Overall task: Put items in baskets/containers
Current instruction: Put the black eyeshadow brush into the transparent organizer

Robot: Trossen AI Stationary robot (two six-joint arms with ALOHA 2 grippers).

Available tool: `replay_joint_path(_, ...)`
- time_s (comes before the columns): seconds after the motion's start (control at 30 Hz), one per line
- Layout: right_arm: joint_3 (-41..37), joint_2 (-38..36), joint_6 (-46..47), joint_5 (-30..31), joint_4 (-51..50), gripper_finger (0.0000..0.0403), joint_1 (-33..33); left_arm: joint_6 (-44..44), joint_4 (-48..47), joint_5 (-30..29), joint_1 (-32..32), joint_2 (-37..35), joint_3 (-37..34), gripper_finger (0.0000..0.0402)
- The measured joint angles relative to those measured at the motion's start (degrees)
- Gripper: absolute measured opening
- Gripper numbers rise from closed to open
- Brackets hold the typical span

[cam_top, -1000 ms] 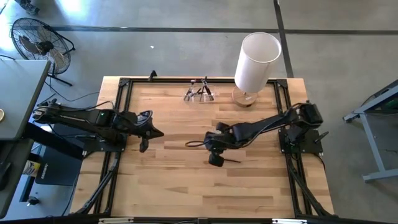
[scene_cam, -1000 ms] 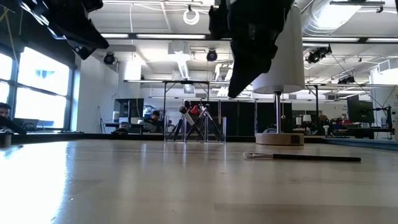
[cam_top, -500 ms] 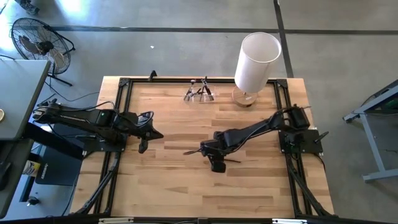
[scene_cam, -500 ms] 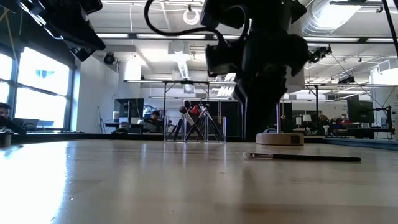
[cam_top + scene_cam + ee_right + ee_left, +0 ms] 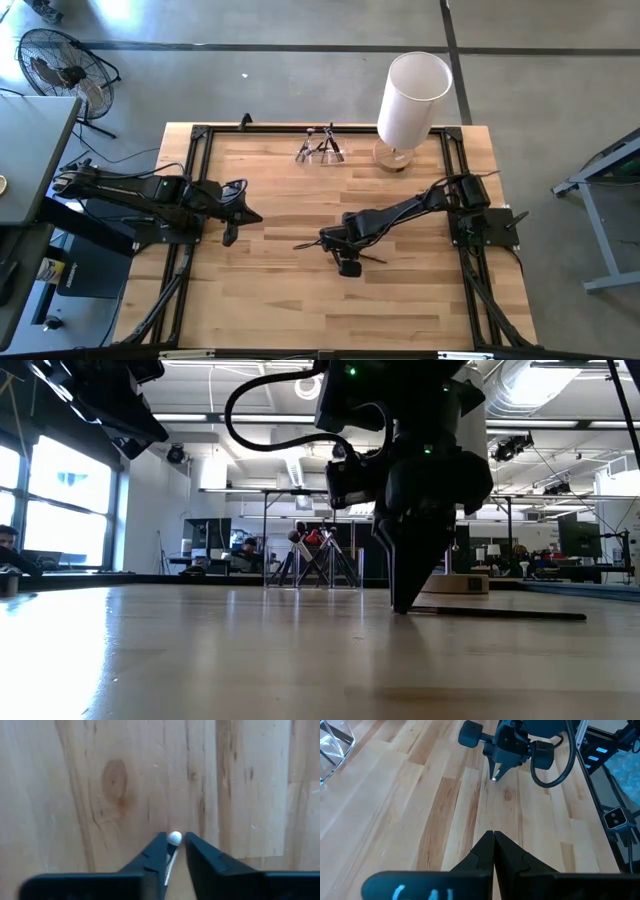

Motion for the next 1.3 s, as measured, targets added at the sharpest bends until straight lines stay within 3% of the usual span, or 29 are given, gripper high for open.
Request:
replay_joint_path(0.1, 0.0, 0.0, 0.6, 0.0, 0.1, 0.0013, 0.0, 0.0, 0.0, 0.0, 0.0, 0.0, 0.0, 0.0000)
replay_joint_path(0.33, -0.4, -2.2, 4.9, -0.2, -2.1, 0.0004, -0.7, -0.5, 0.1, -2.0, 0.0, 0.0, 0.0, 0.0000)
replay_joint_path(0.5, -1.0, -9.5, 8.6, 9.6, -2.2, 0.0003, -0.4, -0.9, 0.3, -2.3, 0.0, 0.0, 0.0, 0.0000)
replay_joint_path(0.63, -8.1, -18.0, 13.0, 13.6, 1.1, 0.0002, -0.3, -0.9, 0.3, -2.3, 0.0, 0.0, 0.0, 0.0000)
replay_joint_path(0.83, -21.2, -32.8, 20.6, 19.1, 14.1, 0.0001, -0.3, -1.5, 0.5, -4.4, 0.0, 0.0, 0.0, 0.0000)
replay_joint_path(1.07, -33.1, -44.8, 17.3, 29.6, 29.4, 0.0001, -1.2, -3.0, 0.6, -5.5, 0.0, 0.0, 0.1, 0.0000)
replay_joint_path(1.17, -37.8, -46.5, 12.8, 28.9, 40.2, 0.0000, -4.0, -2.9, 0.6, -8.2, 0.0, 0.0, 0.1, 0.0000)
replay_joint_path(1.3, -42.3, -45.8, 8.5, 22.1, 55.0, 0.0000, -10.2, -1.8, 1.3, -13.8, 0.0, 0.0, 0.1, 0.0000)
